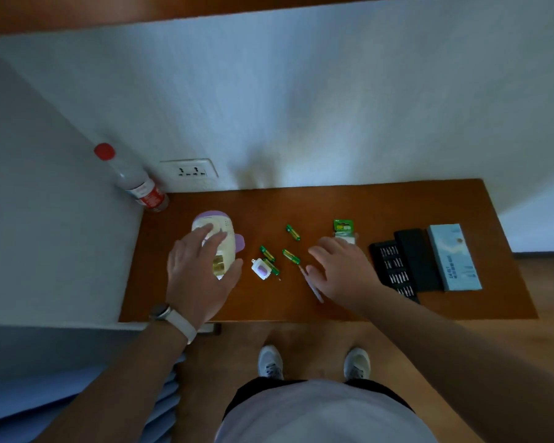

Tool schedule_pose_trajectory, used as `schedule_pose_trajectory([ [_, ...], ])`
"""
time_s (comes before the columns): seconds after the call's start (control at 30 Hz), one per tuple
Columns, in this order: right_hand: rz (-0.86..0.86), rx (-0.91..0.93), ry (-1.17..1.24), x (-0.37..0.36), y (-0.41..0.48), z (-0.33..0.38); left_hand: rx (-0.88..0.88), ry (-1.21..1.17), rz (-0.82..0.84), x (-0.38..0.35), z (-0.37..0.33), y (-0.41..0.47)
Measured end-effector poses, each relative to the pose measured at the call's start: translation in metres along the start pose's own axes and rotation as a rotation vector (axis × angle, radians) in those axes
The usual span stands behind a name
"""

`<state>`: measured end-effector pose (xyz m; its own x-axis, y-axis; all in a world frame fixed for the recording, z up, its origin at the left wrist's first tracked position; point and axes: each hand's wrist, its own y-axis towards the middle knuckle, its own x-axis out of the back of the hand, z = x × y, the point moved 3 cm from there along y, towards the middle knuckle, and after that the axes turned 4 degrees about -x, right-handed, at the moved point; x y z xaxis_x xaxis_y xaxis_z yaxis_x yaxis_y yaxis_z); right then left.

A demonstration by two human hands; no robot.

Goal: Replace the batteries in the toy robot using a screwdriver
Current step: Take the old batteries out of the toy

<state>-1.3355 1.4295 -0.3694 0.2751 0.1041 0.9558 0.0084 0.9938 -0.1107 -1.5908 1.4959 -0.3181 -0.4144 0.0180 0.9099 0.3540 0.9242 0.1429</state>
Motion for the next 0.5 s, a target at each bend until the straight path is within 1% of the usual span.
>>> schedule_pose_trajectory([
  [0.07,-0.016,-0.009,0.005,0.010,-0.010,-0.021,-0.026,0.050,-0.009,-0.008,-0.028,0.005],
  [0.13,-0.013,-0.037,0.022,0.019,-0.021,-0.045,-0.017,0.044,0.005,-0.019,-0.055,0.010],
  [0.23,-0.009,-0.088,0.015,0.028,-0.038,-0.083,-0.055,0.073,0.069,-0.042,-0.088,0.015],
  [0.3,-0.018,-0.142,0.018,0.031,-0.049,-0.108,-0.093,0.127,0.132,-0.061,-0.100,0.017],
  [0.37,-0.024,-0.187,0.034,0.031,-0.060,-0.130,-0.095,0.154,0.178,-0.076,-0.108,0.019],
  [0.5,-0.043,-0.248,0.069,0.030,-0.079,-0.167,-0.109,0.144,0.230,-0.100,-0.132,0.019],
])
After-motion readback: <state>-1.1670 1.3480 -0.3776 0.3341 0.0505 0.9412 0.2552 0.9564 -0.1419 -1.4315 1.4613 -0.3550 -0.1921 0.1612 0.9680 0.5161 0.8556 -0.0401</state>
